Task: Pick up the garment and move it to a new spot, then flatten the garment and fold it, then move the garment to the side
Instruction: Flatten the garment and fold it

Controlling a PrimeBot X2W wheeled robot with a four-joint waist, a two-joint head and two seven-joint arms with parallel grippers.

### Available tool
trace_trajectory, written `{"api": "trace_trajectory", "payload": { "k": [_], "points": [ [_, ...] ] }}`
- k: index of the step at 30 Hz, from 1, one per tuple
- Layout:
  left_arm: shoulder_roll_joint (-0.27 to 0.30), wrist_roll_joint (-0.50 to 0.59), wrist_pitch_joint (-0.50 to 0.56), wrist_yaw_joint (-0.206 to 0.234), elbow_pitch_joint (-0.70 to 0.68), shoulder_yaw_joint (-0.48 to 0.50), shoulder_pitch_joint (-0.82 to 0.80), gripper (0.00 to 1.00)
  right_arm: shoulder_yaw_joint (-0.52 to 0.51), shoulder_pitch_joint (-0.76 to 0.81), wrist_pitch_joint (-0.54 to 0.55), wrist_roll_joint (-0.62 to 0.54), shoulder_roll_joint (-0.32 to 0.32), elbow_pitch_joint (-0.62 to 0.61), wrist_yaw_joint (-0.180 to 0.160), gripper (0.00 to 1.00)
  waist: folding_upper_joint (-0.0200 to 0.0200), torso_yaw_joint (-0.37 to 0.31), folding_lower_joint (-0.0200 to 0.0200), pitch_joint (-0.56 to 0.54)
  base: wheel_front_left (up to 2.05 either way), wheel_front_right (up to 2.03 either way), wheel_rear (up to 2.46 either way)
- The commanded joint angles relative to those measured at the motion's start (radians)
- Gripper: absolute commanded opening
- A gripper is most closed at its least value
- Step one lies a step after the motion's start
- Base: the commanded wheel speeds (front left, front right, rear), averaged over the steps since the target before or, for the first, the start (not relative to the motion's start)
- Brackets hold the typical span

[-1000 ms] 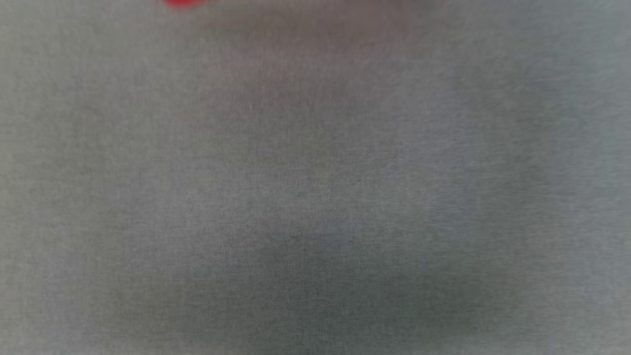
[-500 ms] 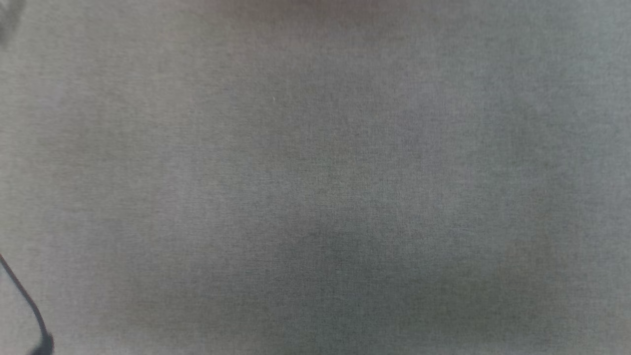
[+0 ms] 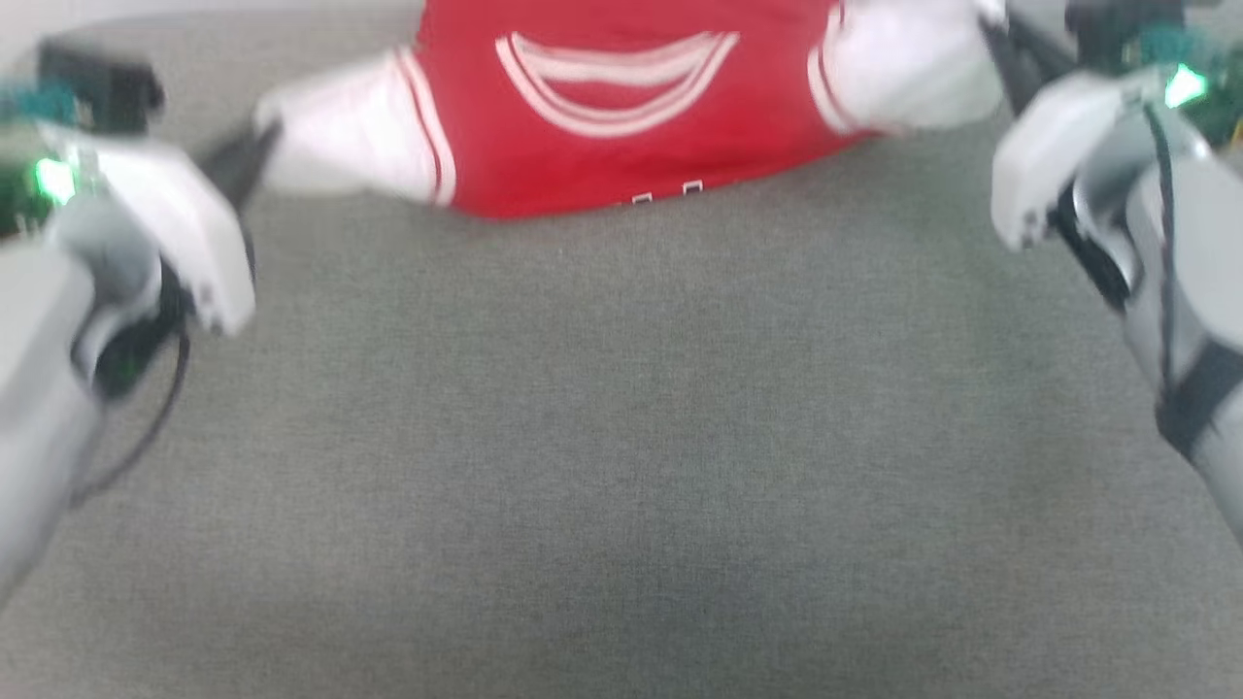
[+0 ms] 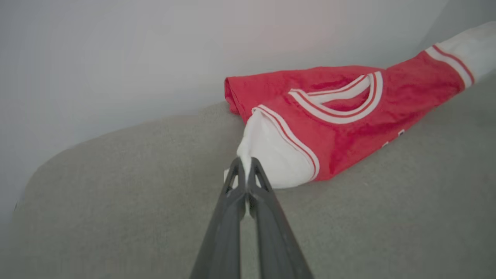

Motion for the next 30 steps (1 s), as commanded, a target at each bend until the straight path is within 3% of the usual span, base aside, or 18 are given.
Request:
{"api": "trace_trajectory", "payload": {
  "k": [1, 7, 14, 19, 23, 30],
  "points": [
    [0.038, -0.044, 0.03, -0.001, -0.054, -0.006, 0.064, 0.0, 0.039, 0.064, 0.044, 0.06, -0.047, -0.083, 0.0, 0.0, 0.0, -0.001, 0.0, -0.023, 0.0, 0.0, 0.0],
    [0.136, -0.106, 0.101, 0.03, -0.233, -0.032, 0.228, 0.0, 0.086, 0.263, 0.176, 0.217, -0.197, -0.353, 0.0, 0.0, 0.0, -0.002, 0.0, -0.043, 0.0, 0.0, 0.0],
    [0.268, -0.165, 0.136, 0.176, -0.476, -0.052, 0.451, 0.0, 0.006, 0.577, 0.336, 0.321, -0.339, -0.662, 0.0, 0.0, 0.0, -0.012, 0.0, -0.049, 0.0, 0.0, 0.0],
    [0.356, -0.159, 0.13, 0.255, -0.594, -0.079, 0.563, 0.0, -0.088, 0.763, 0.433, 0.311, -0.383, -0.832, 0.0, 0.0, 0.0, -0.023, 0.0, -0.047, 0.0, 0.0, 0.0],
    [0.385, -0.214, 0.15, 0.315, -0.643, -0.08, 0.624, 0.0, -0.173, 0.893, 0.508, 0.306, -0.379, -0.921, 0.0, 0.0, 0.0, -0.026, 0.0, -0.046, 0.0, 0.0, 0.0],
    [0.423, -0.285, 0.203, 0.374, -0.696, -0.091, 0.694, 0.0, -0.263, 1.066, 0.659, 0.316, -0.353, -1.044, 0.0, 0.0, 0.0, -0.031, 0.0, -0.035, 0.0, 0.0, 0.0]
  ]
}}
